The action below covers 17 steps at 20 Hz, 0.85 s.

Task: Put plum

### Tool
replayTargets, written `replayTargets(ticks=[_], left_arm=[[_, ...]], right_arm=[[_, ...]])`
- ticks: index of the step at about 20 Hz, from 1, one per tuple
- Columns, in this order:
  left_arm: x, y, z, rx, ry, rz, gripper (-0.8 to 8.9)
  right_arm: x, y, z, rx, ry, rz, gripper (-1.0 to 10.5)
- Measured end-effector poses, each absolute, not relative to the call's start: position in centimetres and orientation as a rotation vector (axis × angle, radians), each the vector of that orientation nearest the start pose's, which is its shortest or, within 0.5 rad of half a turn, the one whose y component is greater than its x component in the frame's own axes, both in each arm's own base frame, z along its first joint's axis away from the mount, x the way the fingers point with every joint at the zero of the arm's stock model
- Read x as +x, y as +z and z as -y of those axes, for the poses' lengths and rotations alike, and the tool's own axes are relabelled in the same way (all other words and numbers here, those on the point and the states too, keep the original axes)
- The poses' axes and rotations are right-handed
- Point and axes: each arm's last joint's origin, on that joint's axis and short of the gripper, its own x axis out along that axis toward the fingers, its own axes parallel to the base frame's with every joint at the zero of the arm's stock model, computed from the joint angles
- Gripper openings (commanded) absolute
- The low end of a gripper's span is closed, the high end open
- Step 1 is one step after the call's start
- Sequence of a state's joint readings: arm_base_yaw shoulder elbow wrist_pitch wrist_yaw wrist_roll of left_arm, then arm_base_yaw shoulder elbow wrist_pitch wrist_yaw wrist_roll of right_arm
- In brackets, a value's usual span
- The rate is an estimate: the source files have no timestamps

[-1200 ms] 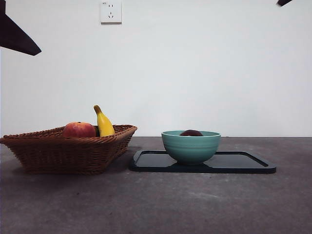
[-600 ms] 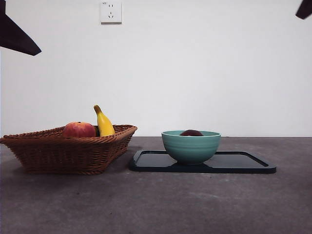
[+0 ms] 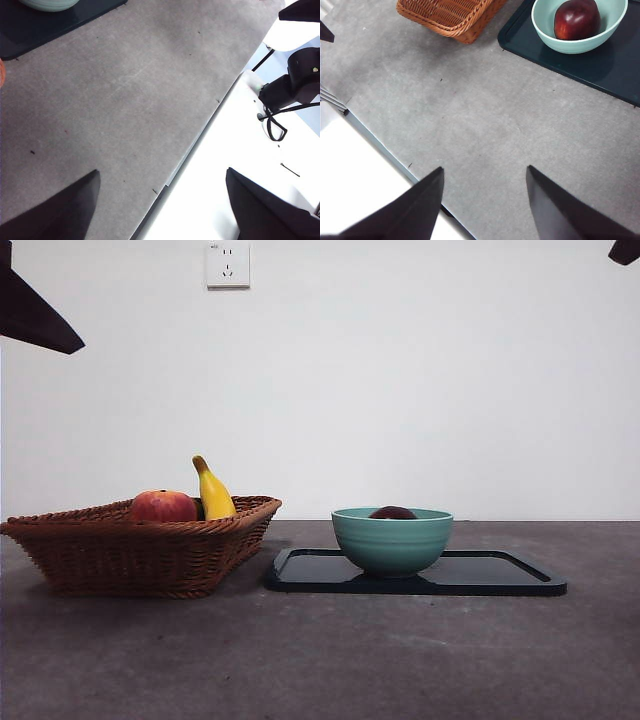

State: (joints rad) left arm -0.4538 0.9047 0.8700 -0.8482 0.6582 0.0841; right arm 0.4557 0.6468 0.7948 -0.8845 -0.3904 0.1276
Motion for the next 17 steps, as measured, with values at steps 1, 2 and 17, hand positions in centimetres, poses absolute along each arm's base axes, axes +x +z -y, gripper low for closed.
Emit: replayTargets(ticks=[1, 2, 17], left_arm=[[13.7, 29.3, 8.7, -0.024, -1.073, -0.877, 3.97], [13.7, 29.2, 8.7, -0.024, -1.073, -0.878, 3.97], [20.3, 34.2, 13.5, -0.040, -0.950, -0.715, 4.11]], right_arm=[[9.6, 29.5, -6.0, 0.090, 0.757, -0.808, 2.6], [9.6, 29.5, -6.0, 0.090, 0.757, -0.807, 2.6], [9.6, 29.5, -6.0, 0.090, 0.757, -0.808, 2.6]])
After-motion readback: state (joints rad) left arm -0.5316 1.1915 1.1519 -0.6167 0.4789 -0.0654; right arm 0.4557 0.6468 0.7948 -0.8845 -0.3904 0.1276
